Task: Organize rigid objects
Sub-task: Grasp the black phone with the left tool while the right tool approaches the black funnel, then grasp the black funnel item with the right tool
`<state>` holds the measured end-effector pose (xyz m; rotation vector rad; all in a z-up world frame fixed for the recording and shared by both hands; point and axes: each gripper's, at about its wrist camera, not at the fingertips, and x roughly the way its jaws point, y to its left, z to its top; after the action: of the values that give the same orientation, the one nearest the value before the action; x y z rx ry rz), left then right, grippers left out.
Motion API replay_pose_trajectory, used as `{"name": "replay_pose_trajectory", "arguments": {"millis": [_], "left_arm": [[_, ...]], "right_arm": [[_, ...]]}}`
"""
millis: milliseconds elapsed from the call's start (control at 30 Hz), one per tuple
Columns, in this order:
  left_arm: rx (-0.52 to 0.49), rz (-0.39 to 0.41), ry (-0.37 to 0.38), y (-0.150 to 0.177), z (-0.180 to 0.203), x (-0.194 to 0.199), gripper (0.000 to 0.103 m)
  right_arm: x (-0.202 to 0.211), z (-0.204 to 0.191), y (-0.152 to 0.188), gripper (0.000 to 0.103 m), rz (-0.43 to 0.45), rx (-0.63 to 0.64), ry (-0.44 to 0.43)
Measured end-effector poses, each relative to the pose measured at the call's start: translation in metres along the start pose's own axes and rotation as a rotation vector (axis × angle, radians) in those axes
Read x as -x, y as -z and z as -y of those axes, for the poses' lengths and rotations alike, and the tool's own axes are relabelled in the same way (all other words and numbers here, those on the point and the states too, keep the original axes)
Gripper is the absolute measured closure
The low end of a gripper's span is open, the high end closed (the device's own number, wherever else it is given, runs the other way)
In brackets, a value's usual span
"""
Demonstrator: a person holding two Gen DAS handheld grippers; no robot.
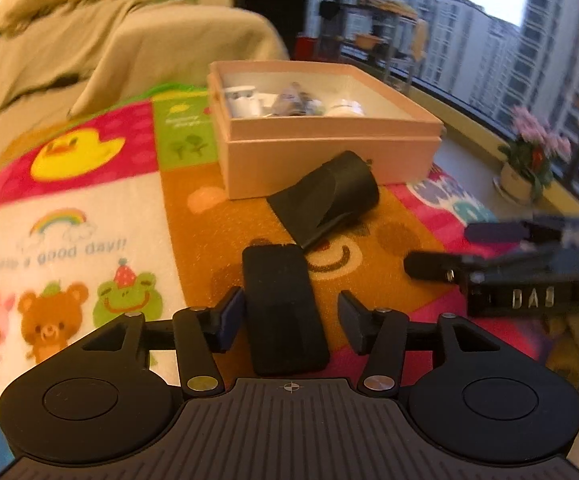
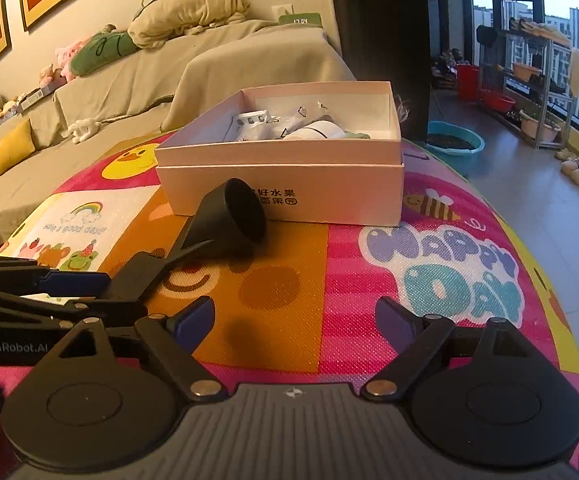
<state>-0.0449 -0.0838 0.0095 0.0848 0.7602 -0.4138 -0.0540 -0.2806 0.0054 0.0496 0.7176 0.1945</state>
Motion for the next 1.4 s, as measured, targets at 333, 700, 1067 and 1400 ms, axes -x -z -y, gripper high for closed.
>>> {"name": "replay_pose_trajectory", "arguments": {"millis": [333,700,1067,1400], "left_arm": [[0.084,0.062,0.005,0.025,-0.057,0.028,0.059],[0.147,0.114,0.068,0.037,-0.071,0.034,0.059],[0.176,0.127,0.085,0.042,-0.074,0.038,0.059],[0.161,0.117,0.083,0.041,-0.074,0.037,0.059]], "right_arm": [[-0.006,-0.014,-0.006,0.015,-0.023,0.07,-0.029],[-0.037,-0.055,-0.042,0.014,-0.056,0.052,-0.215],[-0.01,-0.092,-0.03,0.014,0.094,0.344,-0.088],[-0.068,-0.077,-0.053,0.032,-0.04,0.248,-0.193]]}}
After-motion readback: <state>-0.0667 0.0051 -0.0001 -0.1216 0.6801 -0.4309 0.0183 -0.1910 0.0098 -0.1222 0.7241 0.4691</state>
